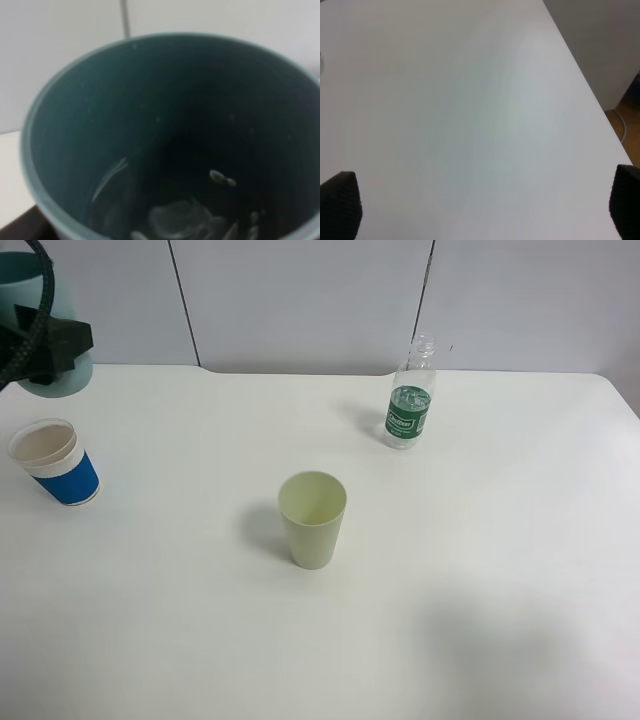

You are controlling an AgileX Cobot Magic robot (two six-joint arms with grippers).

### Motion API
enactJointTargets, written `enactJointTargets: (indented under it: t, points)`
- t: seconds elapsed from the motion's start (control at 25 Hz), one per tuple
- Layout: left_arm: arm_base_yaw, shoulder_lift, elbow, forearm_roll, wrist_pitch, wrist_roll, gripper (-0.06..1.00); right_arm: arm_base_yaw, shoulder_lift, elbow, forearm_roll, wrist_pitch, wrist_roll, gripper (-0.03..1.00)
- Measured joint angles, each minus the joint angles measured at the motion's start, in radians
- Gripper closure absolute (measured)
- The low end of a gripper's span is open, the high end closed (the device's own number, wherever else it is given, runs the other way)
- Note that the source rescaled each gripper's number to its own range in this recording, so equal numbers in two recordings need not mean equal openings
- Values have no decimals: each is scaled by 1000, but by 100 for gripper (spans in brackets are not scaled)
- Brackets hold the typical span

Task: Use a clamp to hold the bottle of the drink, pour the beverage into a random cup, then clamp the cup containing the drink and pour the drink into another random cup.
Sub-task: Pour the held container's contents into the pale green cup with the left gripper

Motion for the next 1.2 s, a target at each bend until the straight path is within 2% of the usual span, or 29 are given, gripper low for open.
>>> enactJointTargets:
  t: [0.24, 0.44, 0.64, 0.88, 1.08, 1.2]
  points:
    - [-139, 0, 0, -118, 0, 162, 93, 0, 0, 0, 0, 0, 0, -3]
    - [-211, 36, 0, -214, -1, 274, 93, 0, 0, 0, 0, 0, 0, -3]
    - [-282, 116, 0, -340, -30, 435, 93, 0, 0, 0, 0, 0, 0, -3]
    - [-397, 194, 1, -548, -108, 732, 93, 0, 0, 0, 0, 0, 0, -3]
    - [-506, 243, 1, -764, -195, 1065, 93, 0, 0, 0, 0, 0, 0, -3]
    - [-573, 268, 1, -873, -264, 1221, 93, 0, 0, 0, 0, 0, 0, -3]
